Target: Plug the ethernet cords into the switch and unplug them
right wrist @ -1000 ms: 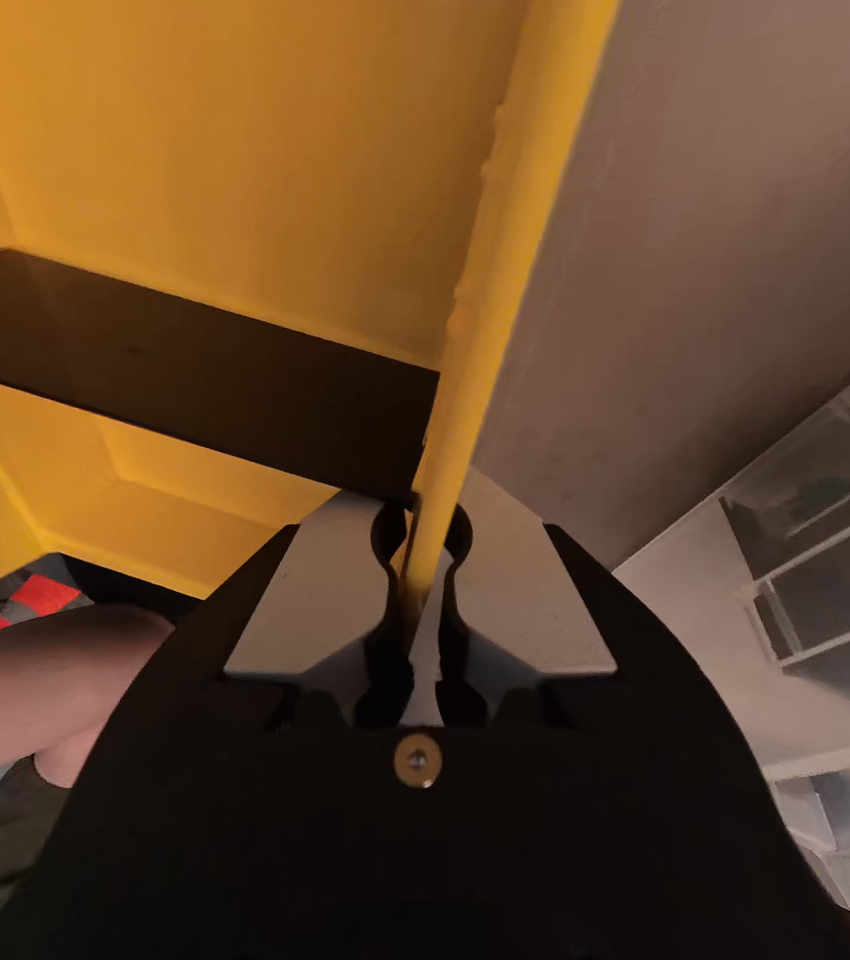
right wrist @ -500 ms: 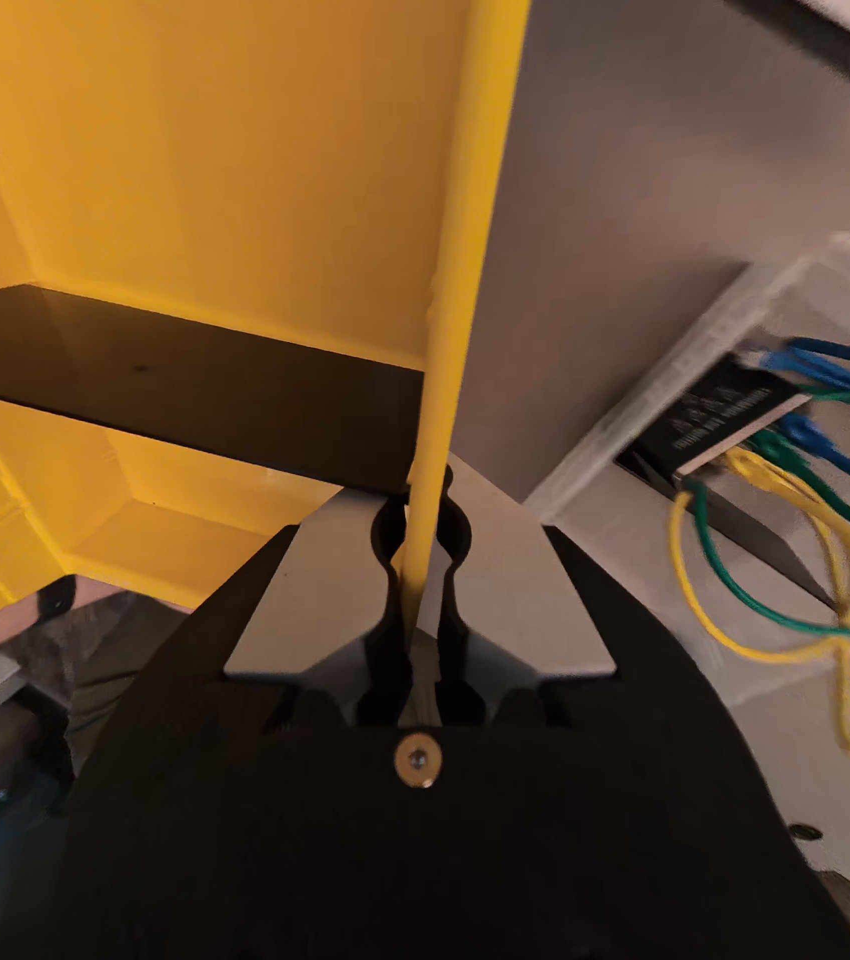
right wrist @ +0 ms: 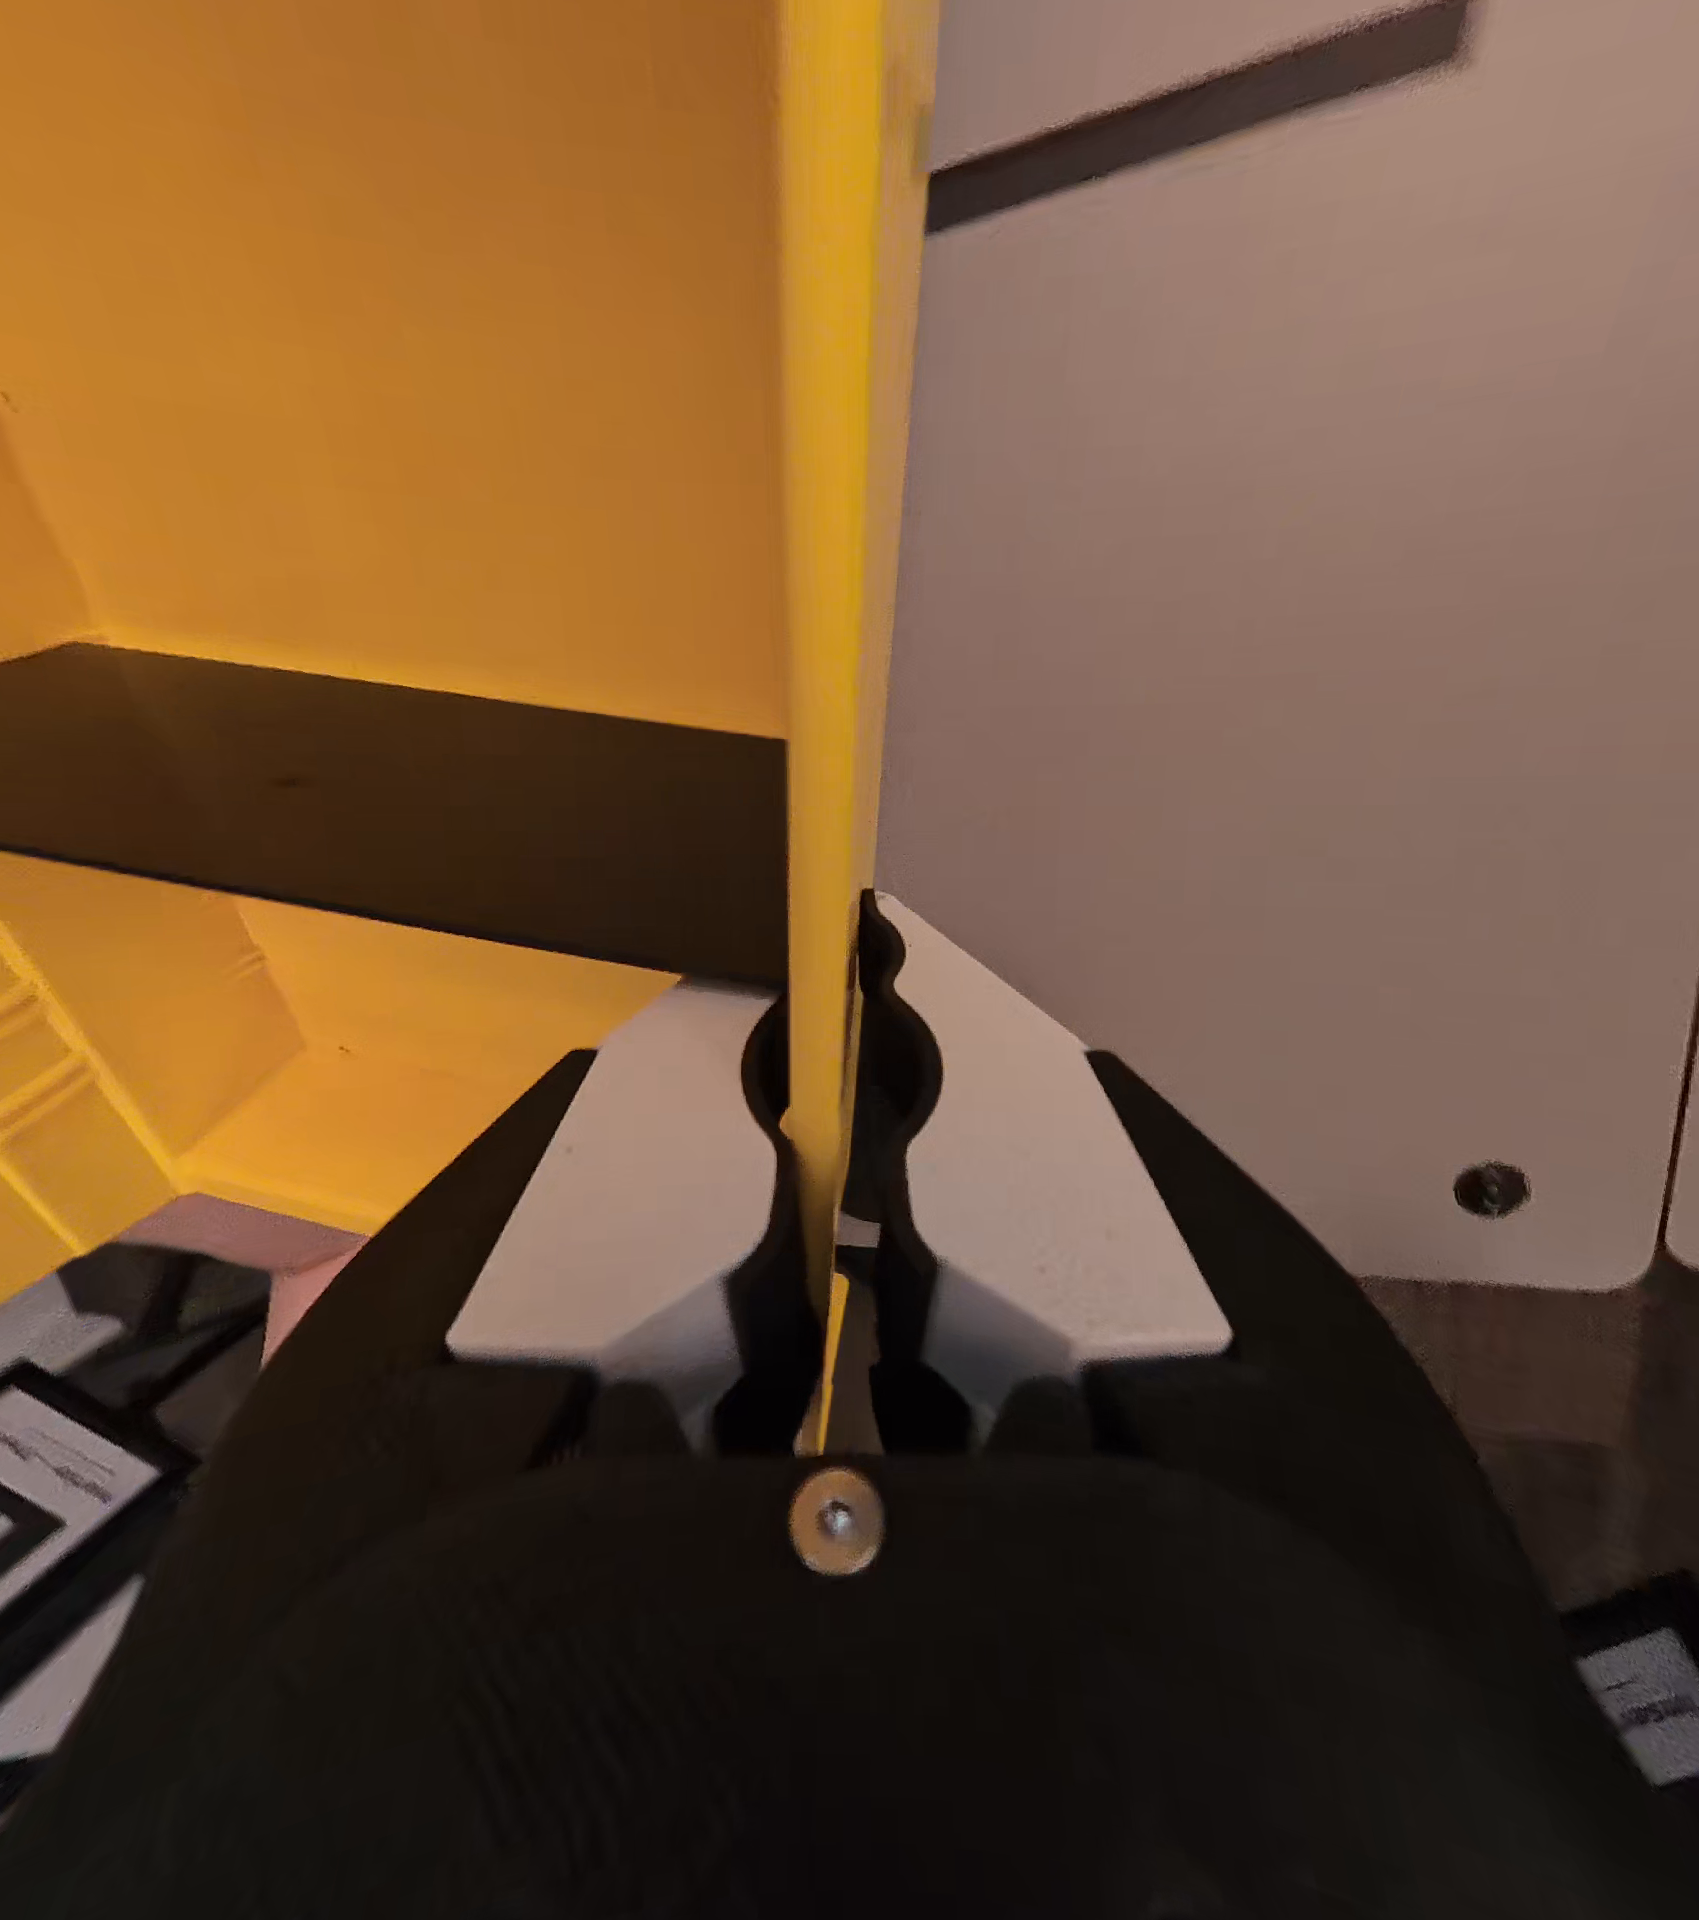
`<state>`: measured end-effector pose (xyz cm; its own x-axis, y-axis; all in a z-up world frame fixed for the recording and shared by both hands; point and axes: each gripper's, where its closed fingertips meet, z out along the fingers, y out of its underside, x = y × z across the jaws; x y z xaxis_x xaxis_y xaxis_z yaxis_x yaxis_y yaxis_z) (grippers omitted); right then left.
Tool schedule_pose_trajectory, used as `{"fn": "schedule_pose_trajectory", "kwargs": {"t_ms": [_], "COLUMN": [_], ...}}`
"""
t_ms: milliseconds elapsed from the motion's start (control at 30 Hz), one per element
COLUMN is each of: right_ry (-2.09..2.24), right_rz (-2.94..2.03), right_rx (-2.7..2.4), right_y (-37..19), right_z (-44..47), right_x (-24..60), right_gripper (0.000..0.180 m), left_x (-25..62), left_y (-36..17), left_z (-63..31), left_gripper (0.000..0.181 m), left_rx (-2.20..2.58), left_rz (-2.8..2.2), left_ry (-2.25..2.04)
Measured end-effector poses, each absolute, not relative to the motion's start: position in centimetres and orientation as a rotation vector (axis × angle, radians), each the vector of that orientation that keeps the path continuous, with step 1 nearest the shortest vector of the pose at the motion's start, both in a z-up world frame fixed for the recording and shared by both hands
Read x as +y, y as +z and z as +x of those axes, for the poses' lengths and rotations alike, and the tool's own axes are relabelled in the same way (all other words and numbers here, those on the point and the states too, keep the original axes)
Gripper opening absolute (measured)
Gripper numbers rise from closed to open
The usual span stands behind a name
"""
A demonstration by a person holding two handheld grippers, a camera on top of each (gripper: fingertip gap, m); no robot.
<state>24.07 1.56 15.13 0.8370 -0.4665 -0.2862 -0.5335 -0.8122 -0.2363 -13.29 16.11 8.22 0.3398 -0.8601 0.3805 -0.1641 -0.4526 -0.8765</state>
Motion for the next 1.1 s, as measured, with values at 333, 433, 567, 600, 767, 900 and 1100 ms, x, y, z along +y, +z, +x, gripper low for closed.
{"fn": "schedule_pose_trajectory", "kwargs": {"t_ms": [333, 433, 567, 600, 767, 900, 1100], "right_ry": [0.354, 0.378, 0.406, 0.408, 0.434, 0.453, 0.443], "right_rz": [-2.586, -2.611, -2.656, -2.665, -2.705, -2.736, -2.794], "right_rx": [1.228, 1.273, 1.295, 1.297, 1.268, 1.232, 1.159], "right_y": [4.0, 0.6, -3.0, -3.8, -6.4, -7.8, -9.0], "right_z": [35.2, 36.0, 36.4, 36.4, 36.1, 35.6, 34.5], "right_x": [-12.4, -14.7, -16.4, -16.5, -16.1, -15.4, -14.1], "right_gripper": [0.004, 0.004, 0.004, 0.004, 0.004, 0.004, 0.004], "left_x": [11.0, 10.2, 9.2, 9.0, 7.7, 8.1, 10.3], "left_y": [-4.0, -5.6, -7.8, -8.4, -9.9, -9.8, -9.7], "left_z": [-4.1, -3.4, -3.0, -3.0, -3.0, -4.2, -7.2], "left_gripper": [0.091, 0.091, 0.09, 0.089, 0.069, 0.033, 0.02], "left_rx": [1.286, 1.327, 1.405, 1.424, 1.51, 1.573, 1.612], "left_rz": [-2.161, -2.207, -2.267, -2.285, -2.366, -2.364, -2.394], "left_ry": [-1.015, -0.985, -0.934, -0.909, -0.932, -0.923, -0.875]}}
